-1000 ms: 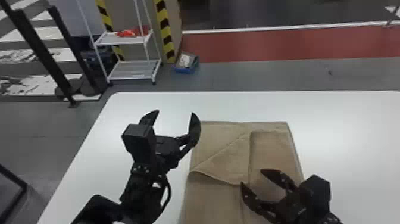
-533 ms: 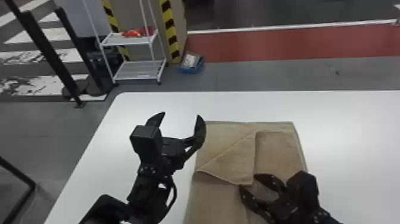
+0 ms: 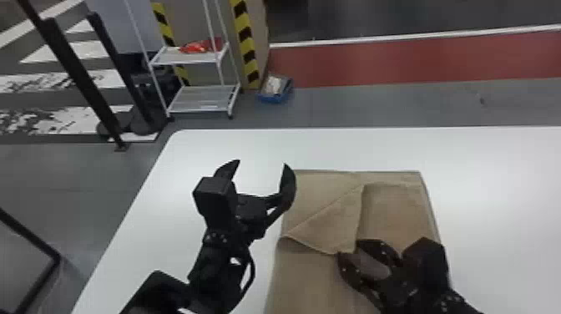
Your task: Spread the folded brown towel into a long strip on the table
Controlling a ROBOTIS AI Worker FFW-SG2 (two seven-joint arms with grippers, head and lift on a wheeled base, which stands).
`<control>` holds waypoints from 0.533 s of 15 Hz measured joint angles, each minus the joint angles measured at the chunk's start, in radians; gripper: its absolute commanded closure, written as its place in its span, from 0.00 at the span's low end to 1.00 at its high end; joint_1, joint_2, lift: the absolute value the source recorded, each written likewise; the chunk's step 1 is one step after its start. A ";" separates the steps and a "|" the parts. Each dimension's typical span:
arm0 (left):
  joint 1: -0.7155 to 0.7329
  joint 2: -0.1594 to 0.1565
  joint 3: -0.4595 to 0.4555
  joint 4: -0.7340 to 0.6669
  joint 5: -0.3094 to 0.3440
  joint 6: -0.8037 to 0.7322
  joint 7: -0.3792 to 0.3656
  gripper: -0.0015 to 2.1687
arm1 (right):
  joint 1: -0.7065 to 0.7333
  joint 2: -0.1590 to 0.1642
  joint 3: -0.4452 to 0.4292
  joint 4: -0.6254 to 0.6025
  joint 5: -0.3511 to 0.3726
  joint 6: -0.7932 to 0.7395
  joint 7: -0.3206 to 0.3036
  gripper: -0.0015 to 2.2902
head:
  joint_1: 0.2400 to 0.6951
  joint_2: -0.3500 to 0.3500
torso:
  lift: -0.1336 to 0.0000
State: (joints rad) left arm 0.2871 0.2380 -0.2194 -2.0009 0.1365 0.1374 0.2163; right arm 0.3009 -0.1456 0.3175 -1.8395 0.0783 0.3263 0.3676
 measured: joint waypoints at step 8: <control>0.000 0.004 0.004 0.008 0.000 0.000 -0.003 0.02 | 0.001 -0.005 -0.001 0.008 -0.004 -0.045 0.006 0.65 | 1.00 0.78 | 0.15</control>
State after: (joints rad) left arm 0.2867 0.2422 -0.2154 -1.9927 0.1365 0.1374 0.2132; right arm 0.3017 -0.1509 0.3164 -1.8313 0.0739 0.2812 0.3731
